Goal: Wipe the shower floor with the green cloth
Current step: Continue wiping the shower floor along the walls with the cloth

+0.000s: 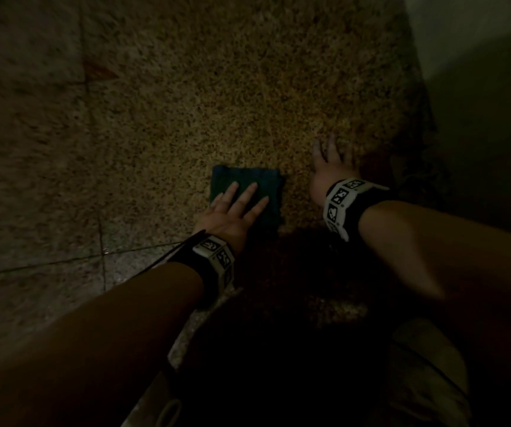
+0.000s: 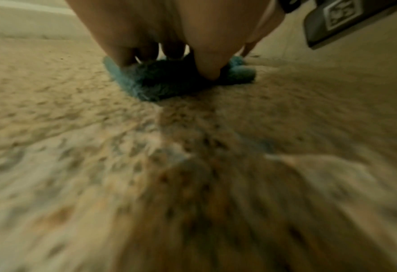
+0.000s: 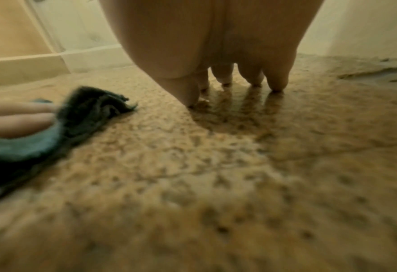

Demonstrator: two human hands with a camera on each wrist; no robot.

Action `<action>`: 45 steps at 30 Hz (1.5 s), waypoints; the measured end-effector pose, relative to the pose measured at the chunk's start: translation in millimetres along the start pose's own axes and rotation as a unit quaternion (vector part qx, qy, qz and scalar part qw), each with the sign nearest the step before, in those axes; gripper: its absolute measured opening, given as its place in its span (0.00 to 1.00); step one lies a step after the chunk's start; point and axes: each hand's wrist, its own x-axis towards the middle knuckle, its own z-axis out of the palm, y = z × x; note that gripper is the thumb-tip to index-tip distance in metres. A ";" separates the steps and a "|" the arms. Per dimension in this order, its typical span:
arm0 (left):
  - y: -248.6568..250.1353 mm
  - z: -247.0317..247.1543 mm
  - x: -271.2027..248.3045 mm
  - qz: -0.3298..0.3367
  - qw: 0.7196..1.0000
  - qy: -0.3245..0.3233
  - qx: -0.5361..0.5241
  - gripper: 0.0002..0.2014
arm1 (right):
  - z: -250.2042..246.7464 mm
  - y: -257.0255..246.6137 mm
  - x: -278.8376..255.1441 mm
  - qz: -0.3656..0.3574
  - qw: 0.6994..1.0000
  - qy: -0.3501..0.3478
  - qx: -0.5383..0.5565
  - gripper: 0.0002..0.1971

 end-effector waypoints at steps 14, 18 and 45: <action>-21.1 -48.7 54.8 -0.090 0.992 0.055 -0.067 0.40 | 9.5 10.4 -0.7 -0.042 0.999 0.024 0.019 0.31; -17.1 -57.3 52.0 -0.099 0.993 0.045 -0.053 0.42 | 9.2 11.3 0.6 -0.047 0.998 0.025 0.025 0.31; -32.8 -17.7 6.4 -0.086 0.996 -0.026 -0.028 0.40 | 7.0 -18.9 -12.2 -0.008 1.000 0.004 -0.007 0.32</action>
